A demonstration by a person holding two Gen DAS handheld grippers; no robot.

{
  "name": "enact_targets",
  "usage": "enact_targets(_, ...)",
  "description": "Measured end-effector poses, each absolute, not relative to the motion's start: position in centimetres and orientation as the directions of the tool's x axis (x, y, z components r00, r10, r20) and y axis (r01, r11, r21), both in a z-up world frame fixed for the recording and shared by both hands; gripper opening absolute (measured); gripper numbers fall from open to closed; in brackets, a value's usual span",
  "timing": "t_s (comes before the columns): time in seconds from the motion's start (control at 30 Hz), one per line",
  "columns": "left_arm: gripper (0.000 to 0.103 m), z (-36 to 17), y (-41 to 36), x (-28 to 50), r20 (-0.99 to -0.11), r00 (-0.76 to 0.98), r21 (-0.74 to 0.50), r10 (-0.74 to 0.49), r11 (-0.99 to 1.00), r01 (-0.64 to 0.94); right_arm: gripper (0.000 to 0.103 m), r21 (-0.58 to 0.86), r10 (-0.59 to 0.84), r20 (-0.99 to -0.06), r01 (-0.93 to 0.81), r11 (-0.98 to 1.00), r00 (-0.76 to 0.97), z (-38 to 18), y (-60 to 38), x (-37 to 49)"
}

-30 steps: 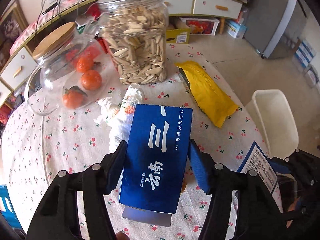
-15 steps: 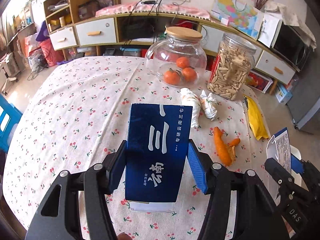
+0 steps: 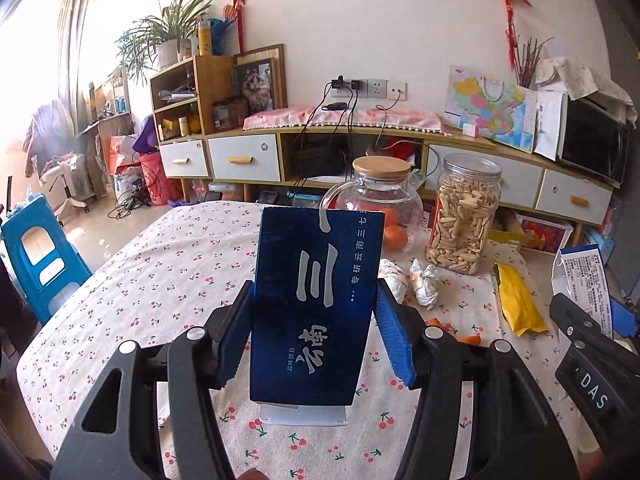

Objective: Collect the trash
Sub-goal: 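Carry the blue box and printed card over the white bin and release both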

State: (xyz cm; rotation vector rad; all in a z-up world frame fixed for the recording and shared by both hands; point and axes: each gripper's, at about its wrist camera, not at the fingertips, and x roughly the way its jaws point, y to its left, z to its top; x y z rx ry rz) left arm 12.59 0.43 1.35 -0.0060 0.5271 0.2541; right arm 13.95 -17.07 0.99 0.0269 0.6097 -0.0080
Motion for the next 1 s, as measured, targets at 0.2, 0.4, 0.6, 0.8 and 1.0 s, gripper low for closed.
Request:
enact_targets(0.2, 0.058, 1.4, -0.8, 12.2, -0.492, 0.84, 0.052, 0.23, 0.971, -0.235, 0.054, 0.034, -0.017, -0.56, 0.043, 0.998, 0.828, 1.4, -18.3, 13.6)
enact_targets(0.4, 0.058, 1.4, -2.5, 12.0, -0.506, 0.838, 0.029, 0.202, 0.975, -0.218, 0.054, -0.005, -0.053, -0.53, 0.059, 0.998, 0.846, 2.0, -18.9, 12.6)
enact_targets(0.6, 0.058, 1.8, -4.9, 12.0, -0.512, 0.844, 0.011, 0.161, 0.983, -0.181, 0.054, -0.032, -0.101, -0.52, 0.098, 0.995, 0.848, 2.3, -20.9, 12.1)
enact_targets(0.8, 0.058, 2.4, -7.6, 12.2, -0.508, 0.853, 0.013, 0.125, 0.991, -0.137, 0.054, -0.014, -0.139, -0.521, 0.154, 0.988, 0.842, 2.6, -23.8, 11.6)
enact_targets(1.0, 0.058, 2.7, -10.3, 12.5, -0.515, 0.853, 0.01, 0.083, 0.996, -0.091, 0.054, -0.003, -0.172, -0.516, 0.199, 0.98, 0.839, 2.9, -26.4, 11.1)
